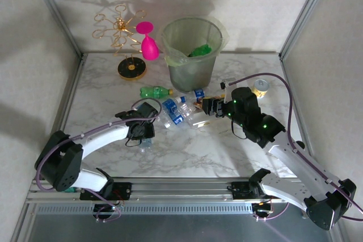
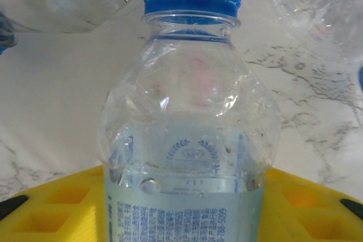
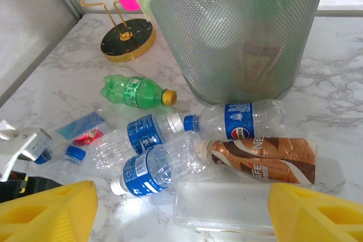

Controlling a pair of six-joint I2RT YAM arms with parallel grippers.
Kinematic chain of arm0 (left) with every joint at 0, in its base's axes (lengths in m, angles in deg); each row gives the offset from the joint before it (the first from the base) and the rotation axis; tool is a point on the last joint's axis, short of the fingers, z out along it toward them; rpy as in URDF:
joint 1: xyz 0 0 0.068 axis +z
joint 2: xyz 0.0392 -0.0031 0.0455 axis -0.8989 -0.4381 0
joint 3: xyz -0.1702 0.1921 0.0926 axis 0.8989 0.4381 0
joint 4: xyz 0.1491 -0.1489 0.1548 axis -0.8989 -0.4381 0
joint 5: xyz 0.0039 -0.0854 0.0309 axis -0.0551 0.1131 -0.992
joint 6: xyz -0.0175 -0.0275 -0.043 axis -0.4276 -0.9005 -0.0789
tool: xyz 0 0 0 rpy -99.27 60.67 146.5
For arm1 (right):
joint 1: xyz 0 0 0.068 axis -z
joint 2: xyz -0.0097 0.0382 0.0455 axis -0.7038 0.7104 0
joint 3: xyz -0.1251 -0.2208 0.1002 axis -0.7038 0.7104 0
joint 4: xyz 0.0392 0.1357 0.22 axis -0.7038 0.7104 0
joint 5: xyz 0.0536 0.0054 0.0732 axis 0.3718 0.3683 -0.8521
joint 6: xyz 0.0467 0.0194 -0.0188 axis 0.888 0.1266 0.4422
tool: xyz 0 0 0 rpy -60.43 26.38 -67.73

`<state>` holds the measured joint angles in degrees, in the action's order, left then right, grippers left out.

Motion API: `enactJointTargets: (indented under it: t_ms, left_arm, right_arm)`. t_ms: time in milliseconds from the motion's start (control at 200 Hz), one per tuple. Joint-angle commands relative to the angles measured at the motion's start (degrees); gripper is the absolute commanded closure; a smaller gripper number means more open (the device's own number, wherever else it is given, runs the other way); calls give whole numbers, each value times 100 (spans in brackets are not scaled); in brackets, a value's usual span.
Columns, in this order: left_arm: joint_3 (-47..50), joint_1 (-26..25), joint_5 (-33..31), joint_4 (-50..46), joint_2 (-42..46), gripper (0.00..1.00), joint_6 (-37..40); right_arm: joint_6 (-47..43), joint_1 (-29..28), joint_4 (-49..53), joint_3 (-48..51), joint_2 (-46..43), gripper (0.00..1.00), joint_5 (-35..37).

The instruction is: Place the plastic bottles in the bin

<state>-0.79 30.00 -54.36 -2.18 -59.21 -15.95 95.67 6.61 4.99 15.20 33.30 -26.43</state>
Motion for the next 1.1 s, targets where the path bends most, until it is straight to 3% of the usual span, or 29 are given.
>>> enactJointTargets:
  t_ms: [0, 225, 370, 616, 871, 1096]
  left_arm:
    - [-335, -68, 55, -387, 377, 50, -144]
    - [-634, -181, 162, -664, 902, 50, -313]
    - [-1060, -308, -108, -805, 1174, 50, -259]
    - [-2560, -332, -233, -636, 1246, 49, 101]
    - [-4479, -333, -109, -111, 3, 50, 403]
    - [-6069, -277, 238, 392, -1361, 50, 297]
  right_arm:
    - [-50, -45, 6, -129, -111, 21, -5]
    - [13, -45, 1, -118, -247, 21, 27]
    - [25, -45, 18, -123, -292, 21, 102]
    - [37, -45, 110, -220, -409, 21, 504]
    - [85, -45, 218, -290, -673, 21, 1128]
    - [60, -45, 520, -514, -675, 21, 1272]
